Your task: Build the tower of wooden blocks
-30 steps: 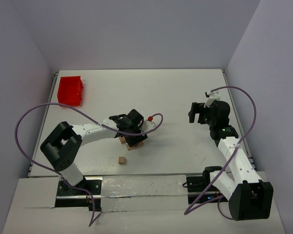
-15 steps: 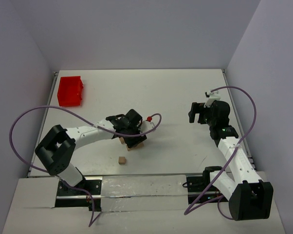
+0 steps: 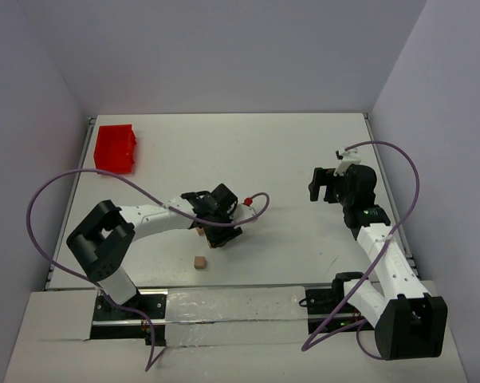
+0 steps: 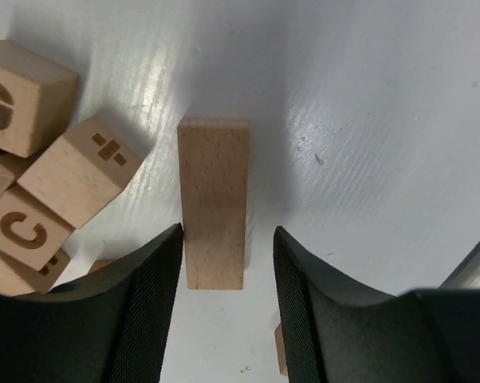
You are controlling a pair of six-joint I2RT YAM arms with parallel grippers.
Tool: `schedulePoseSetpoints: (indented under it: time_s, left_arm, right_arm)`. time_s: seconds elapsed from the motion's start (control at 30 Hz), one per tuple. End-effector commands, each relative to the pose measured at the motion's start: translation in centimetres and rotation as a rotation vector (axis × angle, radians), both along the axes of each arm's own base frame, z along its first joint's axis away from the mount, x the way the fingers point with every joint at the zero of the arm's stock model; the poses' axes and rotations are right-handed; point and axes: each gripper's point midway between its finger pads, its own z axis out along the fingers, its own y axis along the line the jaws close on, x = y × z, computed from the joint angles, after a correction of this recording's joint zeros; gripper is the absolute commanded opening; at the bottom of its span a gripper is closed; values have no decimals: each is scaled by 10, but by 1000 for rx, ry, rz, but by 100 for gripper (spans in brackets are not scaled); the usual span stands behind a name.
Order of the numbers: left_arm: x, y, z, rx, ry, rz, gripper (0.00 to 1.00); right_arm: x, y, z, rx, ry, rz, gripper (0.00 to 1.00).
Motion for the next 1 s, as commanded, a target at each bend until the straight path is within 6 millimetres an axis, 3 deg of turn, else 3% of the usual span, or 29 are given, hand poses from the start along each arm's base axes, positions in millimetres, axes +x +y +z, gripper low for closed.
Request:
schedulePoseSetpoints:
  time_s: [0.0,0.17,0.3,0.43,0.5,0.6,0.77,0.83,0.97]
  left_arm:
    - [-5,-5,-9,1,22,-5,54]
    - [-6,-5,-15,15,27,-7,49]
    - [-7,-5,-16,22,26,-12,37]
    - [-6,-6,-15,24,8,-7,13]
    - [-4,-7,-7,10,-9,-3,1]
    - [-9,-15,20,-66,-9,-39,0]
    - [-57,-23,75,-244,72,-212,0]
    - [-83,-16,80,-259,129,-294,0]
    - [-124,15,65,-202,237,-425,0]
  right_arm:
    - [11,-3,25,-7,-64,-7,100]
    - [11,-3,26,-5,-64,-7,100]
    - [11,-3,25,-7,-65,-7,100]
    - [11,-3,27,-7,-70,-10,100]
    - [11,-3,26,-8,-68,-9,100]
    - [11,-4,27,-8,-70,-10,100]
    - [11,-3,26,-9,-66,-9,100]
    - [11,-3,25,-8,-64,-9,100]
    - [12,-3,23,-7,-54,-7,100]
